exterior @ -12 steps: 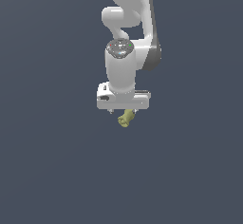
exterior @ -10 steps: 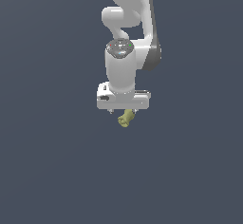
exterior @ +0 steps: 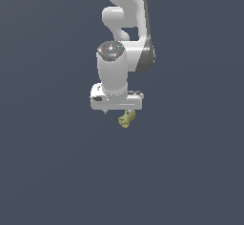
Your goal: Pick up the object and move it to a goal position.
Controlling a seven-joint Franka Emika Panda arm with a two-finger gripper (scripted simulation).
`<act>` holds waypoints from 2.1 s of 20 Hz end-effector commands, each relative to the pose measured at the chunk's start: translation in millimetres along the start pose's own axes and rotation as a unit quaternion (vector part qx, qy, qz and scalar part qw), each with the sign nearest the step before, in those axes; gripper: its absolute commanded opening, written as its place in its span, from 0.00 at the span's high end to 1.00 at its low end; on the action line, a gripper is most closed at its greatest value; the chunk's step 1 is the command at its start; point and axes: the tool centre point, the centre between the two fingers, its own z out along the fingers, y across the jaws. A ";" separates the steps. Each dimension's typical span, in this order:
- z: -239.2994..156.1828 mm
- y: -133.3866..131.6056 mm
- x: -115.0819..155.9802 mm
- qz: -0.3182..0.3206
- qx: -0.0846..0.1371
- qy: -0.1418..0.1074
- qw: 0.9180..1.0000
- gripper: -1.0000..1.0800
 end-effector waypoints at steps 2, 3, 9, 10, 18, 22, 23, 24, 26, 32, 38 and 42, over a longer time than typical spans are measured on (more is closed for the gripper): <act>0.0 0.4 -0.1 -0.001 0.000 0.000 1.000 0.04; 0.1 -0.3 -0.1 0.000 0.000 0.000 1.000 0.04; 4.4 -3.8 -2.7 0.019 -0.001 0.000 1.000 0.04; 5.5 -4.7 -3.4 0.024 -0.001 0.000 1.000 0.04; 19.0 -15.7 -12.3 0.086 -0.004 0.002 0.996 0.04; 28.3 -23.1 -19.1 0.130 -0.007 0.003 0.991 0.04; 30.6 -24.9 -20.9 0.141 -0.007 0.003 0.990 0.04; 32.9 -26.7 -22.7 0.152 -0.008 0.004 0.988 0.04; 37.4 -30.1 -26.2 0.174 -0.009 0.005 0.985 0.04; 47.7 -38.0 -35.0 0.225 -0.011 0.007 0.974 0.04; 53.7 -42.4 -40.5 0.256 -0.012 0.009 0.967 0.04; 55.4 -43.7 -42.2 0.265 -0.013 0.009 0.964 0.04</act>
